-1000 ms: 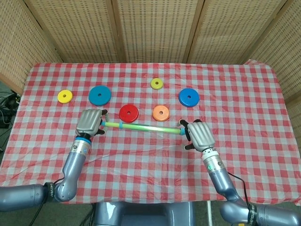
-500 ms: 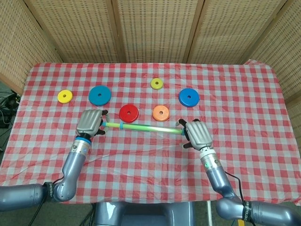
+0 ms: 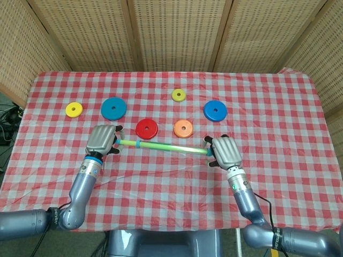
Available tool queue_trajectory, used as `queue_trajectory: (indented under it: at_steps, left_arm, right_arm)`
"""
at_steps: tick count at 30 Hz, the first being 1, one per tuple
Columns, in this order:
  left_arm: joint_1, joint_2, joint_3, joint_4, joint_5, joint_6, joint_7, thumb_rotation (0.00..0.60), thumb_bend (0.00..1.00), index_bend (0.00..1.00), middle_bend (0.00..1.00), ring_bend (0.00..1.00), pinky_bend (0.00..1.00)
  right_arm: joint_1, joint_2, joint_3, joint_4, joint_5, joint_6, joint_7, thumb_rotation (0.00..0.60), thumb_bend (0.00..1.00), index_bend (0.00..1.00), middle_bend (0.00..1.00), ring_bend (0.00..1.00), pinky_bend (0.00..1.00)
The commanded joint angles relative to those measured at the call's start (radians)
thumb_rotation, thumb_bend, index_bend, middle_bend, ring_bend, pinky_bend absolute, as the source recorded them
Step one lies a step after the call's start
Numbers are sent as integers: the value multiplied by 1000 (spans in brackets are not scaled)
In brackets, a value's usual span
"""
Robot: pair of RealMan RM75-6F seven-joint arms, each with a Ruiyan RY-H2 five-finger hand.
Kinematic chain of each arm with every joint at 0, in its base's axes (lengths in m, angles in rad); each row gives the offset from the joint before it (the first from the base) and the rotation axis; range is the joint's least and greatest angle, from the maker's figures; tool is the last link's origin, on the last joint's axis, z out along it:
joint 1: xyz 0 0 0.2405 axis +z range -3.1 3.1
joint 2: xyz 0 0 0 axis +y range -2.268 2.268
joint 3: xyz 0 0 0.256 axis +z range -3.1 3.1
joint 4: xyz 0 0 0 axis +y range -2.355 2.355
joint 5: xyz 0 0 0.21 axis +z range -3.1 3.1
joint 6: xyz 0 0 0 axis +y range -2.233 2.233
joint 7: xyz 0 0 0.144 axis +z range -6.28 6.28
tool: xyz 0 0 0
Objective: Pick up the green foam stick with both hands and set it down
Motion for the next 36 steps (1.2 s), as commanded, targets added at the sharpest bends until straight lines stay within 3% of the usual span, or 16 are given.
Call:
queue_trajectory:
  at_steps: [1, 11, 22, 36]
  left_arm:
    - [-1, 1, 3, -1, 0, 0, -1, 600, 599, 852, 970, 824, 701]
    - [-2, 6, 11, -7, -1, 6, -8, 600, 600, 852, 970, 824, 701]
    - [-1, 19, 20, -11, -5, 5, -15, 600, 599, 851, 970, 824, 701]
    - [5, 38, 31, -10, -5, 6, -23, 600, 599, 851, 970, 824, 701]
  right_arm:
    - [1, -2, 0, 4, 1, 3, 2, 600, 342, 510, 940, 893, 415]
    - [0, -7, -2, 16, 2, 15, 11, 600, 375, 576, 971, 919, 424]
    - [-5, -22, -11, 45, -26, 36, 24, 600, 383, 727, 987, 930, 453]
    - [-25, 6, -9, 75, -12, 31, 48, 600, 383, 737, 987, 930, 453]
